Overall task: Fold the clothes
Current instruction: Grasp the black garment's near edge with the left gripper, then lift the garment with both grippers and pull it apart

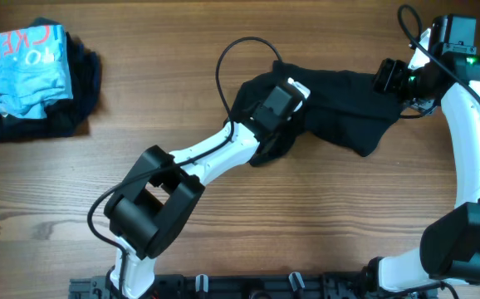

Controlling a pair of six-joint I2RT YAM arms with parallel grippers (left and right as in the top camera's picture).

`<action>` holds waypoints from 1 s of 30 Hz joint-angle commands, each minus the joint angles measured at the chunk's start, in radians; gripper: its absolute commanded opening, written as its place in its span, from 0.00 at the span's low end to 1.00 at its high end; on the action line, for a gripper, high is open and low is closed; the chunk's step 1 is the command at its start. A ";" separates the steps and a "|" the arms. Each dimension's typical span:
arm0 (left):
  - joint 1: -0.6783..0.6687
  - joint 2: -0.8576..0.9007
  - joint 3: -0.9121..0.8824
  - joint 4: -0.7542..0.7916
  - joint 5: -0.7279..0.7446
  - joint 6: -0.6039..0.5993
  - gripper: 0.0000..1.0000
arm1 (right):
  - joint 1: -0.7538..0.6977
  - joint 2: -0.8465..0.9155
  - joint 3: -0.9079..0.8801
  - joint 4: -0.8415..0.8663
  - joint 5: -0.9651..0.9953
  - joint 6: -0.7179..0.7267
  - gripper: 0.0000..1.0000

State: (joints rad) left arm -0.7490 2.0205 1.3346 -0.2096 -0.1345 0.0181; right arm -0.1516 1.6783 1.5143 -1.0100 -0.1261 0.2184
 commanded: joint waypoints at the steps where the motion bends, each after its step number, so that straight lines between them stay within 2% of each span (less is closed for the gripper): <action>1: 0.008 -0.132 0.016 -0.002 -0.161 -0.060 0.04 | 0.001 0.014 0.010 -0.002 0.014 -0.013 0.83; 7: 0.056 -0.394 0.016 -0.002 -0.170 -0.122 0.04 | 0.001 0.016 0.010 -0.015 0.008 -0.022 0.83; 13: 0.100 -0.571 0.016 -0.003 -0.170 -0.146 0.04 | 0.004 0.016 0.003 -0.032 -0.148 -0.161 0.83; 17: 0.103 -0.602 0.016 -0.003 -0.170 -0.146 0.04 | 0.021 0.016 -0.011 -0.032 -0.233 -0.254 0.83; 25: 0.103 -0.599 0.016 0.004 -0.170 -0.146 0.04 | 0.121 0.016 -0.073 -0.021 -0.236 -0.365 0.83; 30: 0.105 -0.599 0.016 0.010 -0.171 -0.146 0.04 | 0.200 0.018 -0.127 0.020 -0.195 -0.364 0.83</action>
State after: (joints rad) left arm -0.6514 1.4265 1.3396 -0.2153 -0.2878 -0.1116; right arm 0.0017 1.6794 1.4273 -1.0107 -0.3328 -0.1120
